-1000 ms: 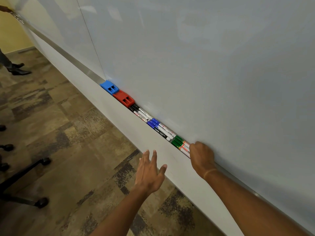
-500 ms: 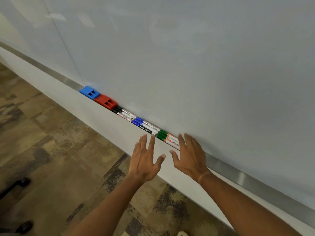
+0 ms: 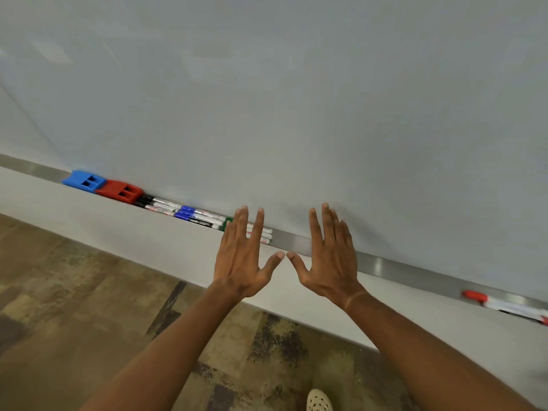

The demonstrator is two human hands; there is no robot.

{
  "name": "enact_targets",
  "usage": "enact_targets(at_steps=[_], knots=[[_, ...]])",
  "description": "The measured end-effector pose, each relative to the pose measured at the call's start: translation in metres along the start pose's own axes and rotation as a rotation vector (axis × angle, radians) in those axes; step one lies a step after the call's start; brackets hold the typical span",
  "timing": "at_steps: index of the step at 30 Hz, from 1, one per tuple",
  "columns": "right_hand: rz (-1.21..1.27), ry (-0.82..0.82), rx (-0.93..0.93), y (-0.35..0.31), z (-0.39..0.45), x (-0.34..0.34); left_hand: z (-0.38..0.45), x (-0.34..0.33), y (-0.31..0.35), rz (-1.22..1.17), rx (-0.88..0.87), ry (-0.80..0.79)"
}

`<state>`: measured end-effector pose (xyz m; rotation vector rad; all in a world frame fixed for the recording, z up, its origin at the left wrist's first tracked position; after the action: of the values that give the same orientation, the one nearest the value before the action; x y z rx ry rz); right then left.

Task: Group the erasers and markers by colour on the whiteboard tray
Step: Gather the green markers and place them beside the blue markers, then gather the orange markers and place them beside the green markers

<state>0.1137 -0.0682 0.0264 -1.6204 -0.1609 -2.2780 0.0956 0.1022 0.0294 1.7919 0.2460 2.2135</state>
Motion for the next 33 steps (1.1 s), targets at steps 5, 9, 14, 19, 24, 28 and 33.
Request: enact_targets(at_steps=[5,9,14,19,24,28,33], knots=[[-0.036,0.012,-0.098,0.043,-0.029,0.026,-0.001,-0.01,0.052,-0.019,-0.095,-0.013],[-0.057,0.034,-0.177,0.081,-0.053,0.052,-0.001,-0.02,0.098,-0.011,-0.157,-0.044],[-0.077,0.049,-0.25,0.126,-0.082,0.075,-0.002,-0.026,0.158,-0.058,-0.24,-0.049],[-0.075,0.052,-0.32,0.172,-0.119,0.091,-0.01,-0.041,0.209,-0.047,-0.289,-0.064],[-0.058,0.059,-0.345,0.215,-0.158,0.105,-0.026,-0.059,0.262,-0.043,-0.285,-0.079],[-0.021,0.055,-0.36,0.251,-0.186,0.112,-0.041,-0.075,0.304,-0.065,-0.282,-0.104],[0.027,0.023,-0.373,0.295,-0.213,0.113,-0.053,-0.103,0.345,-0.081,-0.253,-0.139]])
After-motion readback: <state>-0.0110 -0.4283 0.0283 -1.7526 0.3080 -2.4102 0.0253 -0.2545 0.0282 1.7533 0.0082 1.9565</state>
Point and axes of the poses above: each hand's wrist, its own z-axis towards the middle knuckle, its own x-axis out of the back of the hand, y = z × x, the point moved 8 cm from there along z, towards the middle knuckle, and after that the axes turned 5 degrees about x, right-handed, at the moved point
